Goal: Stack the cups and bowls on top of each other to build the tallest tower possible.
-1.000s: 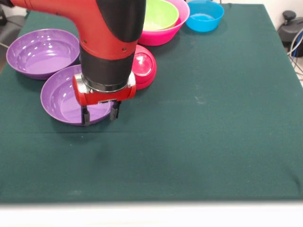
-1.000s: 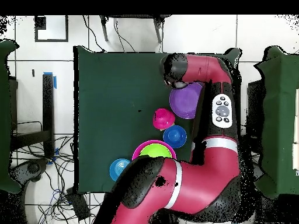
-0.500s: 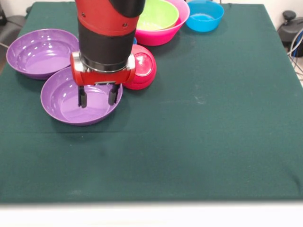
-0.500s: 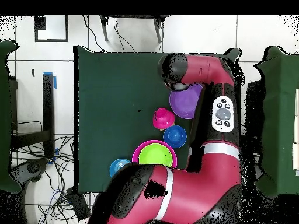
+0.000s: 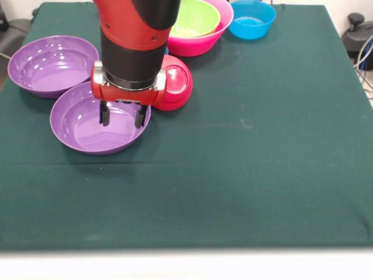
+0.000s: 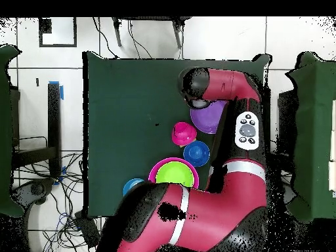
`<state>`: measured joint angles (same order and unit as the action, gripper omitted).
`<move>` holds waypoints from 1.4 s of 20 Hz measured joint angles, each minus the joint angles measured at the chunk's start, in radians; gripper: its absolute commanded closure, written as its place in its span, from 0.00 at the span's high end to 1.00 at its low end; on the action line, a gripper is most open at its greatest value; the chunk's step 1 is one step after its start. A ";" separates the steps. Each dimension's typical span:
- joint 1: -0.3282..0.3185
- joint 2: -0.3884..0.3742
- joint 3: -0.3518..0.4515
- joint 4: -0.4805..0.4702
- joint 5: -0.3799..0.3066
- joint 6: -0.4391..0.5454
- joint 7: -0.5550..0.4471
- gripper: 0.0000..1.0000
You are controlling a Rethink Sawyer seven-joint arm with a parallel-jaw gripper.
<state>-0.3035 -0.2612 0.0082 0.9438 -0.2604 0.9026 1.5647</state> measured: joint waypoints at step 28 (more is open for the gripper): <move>-0.035 0.029 0.001 0.060 0.036 -0.087 0.014 1.00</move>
<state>-0.3389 -0.2321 0.0092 1.0034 -0.2242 0.8155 1.5785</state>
